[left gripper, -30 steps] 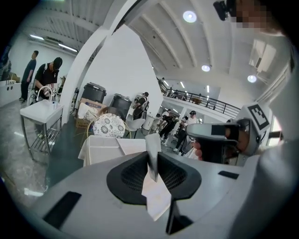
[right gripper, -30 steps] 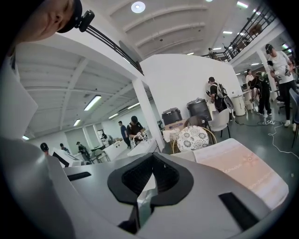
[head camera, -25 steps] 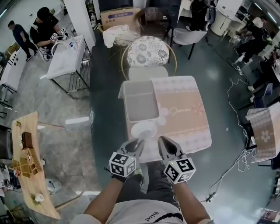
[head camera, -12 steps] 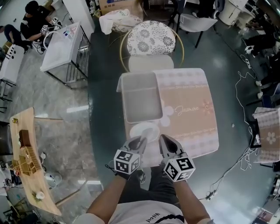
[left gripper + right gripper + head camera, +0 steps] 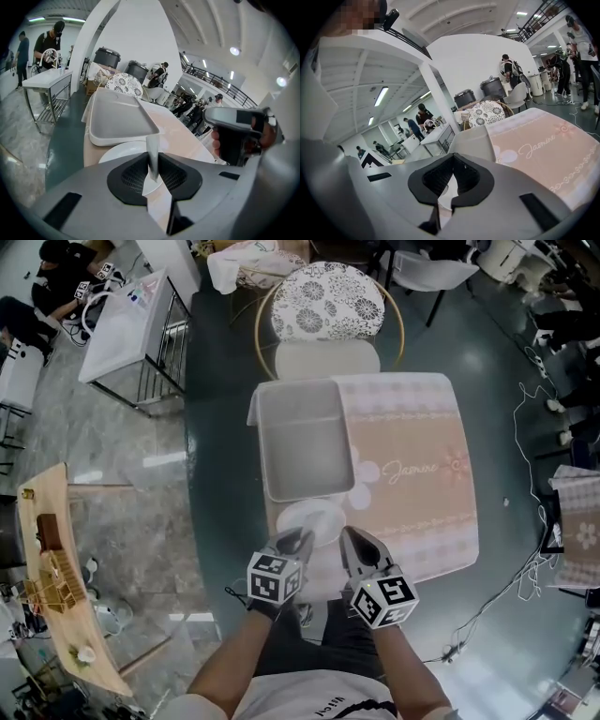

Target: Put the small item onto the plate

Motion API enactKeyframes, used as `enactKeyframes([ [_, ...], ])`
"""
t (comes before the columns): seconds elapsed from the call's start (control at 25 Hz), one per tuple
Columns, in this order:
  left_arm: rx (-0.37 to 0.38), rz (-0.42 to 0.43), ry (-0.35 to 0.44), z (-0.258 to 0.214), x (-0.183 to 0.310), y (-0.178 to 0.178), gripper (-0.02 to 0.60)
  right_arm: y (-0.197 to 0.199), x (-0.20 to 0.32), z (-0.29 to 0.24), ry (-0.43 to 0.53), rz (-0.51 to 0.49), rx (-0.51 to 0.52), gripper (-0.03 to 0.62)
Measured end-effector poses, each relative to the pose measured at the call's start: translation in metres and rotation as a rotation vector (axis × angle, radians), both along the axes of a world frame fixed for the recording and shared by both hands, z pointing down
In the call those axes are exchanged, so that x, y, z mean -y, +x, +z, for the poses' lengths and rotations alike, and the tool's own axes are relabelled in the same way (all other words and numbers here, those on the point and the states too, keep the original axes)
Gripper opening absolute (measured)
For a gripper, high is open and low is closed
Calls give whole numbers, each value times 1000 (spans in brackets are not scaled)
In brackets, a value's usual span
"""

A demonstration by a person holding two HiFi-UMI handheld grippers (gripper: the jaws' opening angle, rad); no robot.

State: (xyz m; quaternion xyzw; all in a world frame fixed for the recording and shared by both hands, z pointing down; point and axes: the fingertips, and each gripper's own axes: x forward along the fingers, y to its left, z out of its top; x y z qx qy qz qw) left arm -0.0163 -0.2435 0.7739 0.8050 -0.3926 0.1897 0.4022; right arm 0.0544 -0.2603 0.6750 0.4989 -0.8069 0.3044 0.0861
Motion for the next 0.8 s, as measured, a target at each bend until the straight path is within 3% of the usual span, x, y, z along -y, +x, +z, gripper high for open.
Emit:
enactKeyframes([
  [0.44, 73, -20, -104, 30, 1, -2, 69, -4, 0, 13, -15, -7, 12, 14],
  [0.68, 95, -22, -117, 38, 3, -4, 72, 0, 1, 14, -20, -8, 16, 14],
  [0.8, 93, -10, -124, 38, 3, -3, 136, -1, -1, 12, -23, -19, 24, 14],
])
